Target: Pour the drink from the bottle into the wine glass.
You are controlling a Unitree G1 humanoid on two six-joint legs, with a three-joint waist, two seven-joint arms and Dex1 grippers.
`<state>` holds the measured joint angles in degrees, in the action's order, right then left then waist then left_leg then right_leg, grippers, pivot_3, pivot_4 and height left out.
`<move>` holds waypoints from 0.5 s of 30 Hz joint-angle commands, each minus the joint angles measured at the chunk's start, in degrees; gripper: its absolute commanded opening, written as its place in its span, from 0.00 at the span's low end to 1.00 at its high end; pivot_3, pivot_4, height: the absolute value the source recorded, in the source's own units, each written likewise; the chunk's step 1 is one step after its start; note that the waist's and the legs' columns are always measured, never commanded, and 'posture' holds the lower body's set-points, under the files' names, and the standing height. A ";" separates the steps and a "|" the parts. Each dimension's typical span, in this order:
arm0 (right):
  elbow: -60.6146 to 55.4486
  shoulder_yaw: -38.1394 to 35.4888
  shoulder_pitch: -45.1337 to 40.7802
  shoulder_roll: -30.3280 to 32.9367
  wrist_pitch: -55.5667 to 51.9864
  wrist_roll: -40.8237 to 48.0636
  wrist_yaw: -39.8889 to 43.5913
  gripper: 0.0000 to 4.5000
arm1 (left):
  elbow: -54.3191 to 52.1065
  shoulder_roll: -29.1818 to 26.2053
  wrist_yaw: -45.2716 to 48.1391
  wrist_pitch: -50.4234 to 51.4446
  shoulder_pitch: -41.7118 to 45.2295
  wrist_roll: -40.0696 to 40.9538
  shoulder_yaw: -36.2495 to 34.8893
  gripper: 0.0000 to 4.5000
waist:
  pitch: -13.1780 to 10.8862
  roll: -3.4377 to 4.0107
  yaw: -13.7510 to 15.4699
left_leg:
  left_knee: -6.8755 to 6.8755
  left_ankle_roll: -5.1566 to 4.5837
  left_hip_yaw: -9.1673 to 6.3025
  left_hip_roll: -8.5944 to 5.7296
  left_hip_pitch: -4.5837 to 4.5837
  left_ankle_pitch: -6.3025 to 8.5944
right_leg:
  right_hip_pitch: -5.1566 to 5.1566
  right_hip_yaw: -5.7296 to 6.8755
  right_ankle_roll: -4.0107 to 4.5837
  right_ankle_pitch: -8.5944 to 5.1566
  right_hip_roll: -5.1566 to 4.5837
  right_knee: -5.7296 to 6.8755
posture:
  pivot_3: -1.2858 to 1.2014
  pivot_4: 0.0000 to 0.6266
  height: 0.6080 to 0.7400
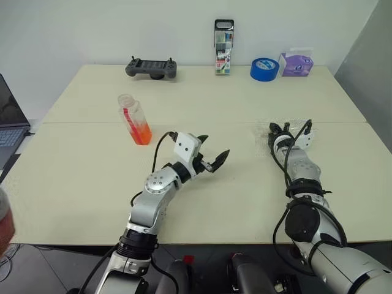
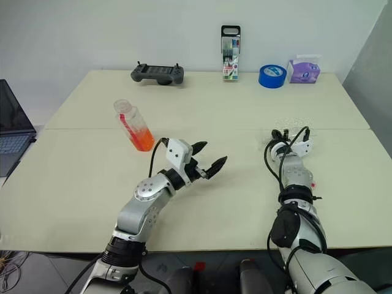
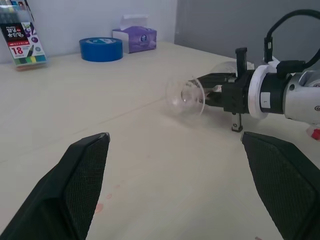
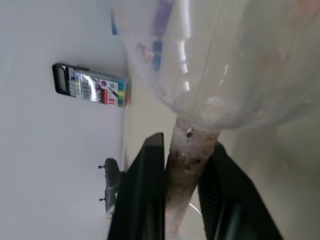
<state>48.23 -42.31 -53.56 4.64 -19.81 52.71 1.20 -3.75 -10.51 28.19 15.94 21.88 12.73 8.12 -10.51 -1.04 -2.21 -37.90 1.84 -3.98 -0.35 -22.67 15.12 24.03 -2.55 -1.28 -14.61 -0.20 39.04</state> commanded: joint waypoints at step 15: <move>-28.34 53.76 13.19 -6.51 14.54 -41.49 14.11 0.04 | -28.65 -14.54 3.30 11.50 -21.99 10.62 -11.43 1.00 | -0.07 0.09 -0.05 | 0.17 0.04 -0.52 0.17 0.05 0.00 | 0.02 0.19 0.09 -0.03 0.00 -0.04 | 0.52 0.24 1.00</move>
<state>18.40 10.27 -39.31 -1.32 -9.82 14.32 14.89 -29.08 -25.32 32.71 27.37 -0.90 22.30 -2.06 -10.58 -0.95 -2.26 -37.82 1.89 -4.48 -0.22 -22.63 15.11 24.01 -2.33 -1.19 -14.64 -0.17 38.98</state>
